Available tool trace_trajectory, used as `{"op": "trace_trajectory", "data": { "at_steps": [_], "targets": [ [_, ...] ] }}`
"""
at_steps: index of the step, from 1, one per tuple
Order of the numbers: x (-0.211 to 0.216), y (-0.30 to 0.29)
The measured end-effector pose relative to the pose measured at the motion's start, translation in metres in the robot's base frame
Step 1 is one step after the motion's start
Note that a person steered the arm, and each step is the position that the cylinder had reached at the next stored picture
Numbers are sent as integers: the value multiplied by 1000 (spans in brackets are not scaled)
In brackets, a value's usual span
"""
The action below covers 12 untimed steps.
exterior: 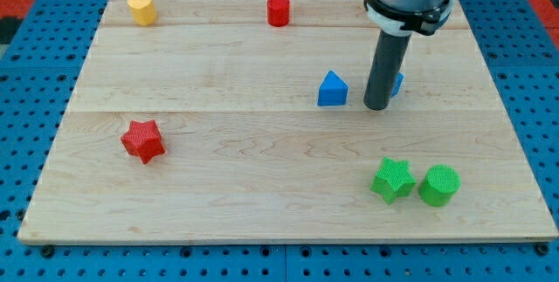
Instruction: Push the blue triangle towards the left center of the board
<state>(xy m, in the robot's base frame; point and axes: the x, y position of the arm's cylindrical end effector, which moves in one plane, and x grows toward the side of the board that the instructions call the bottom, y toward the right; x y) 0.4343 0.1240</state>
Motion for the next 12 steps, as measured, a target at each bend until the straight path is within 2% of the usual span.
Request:
{"op": "trace_trajectory", "data": {
  "at_steps": [3,5,6,7,8,9,10,12],
  "targets": [
    [-16,30],
    [-36,-162],
    [-46,-238],
    [-43,-169],
    [-4,-177],
    [8,-251],
    [-12,-286],
    [-9,-224]
  ]
}}
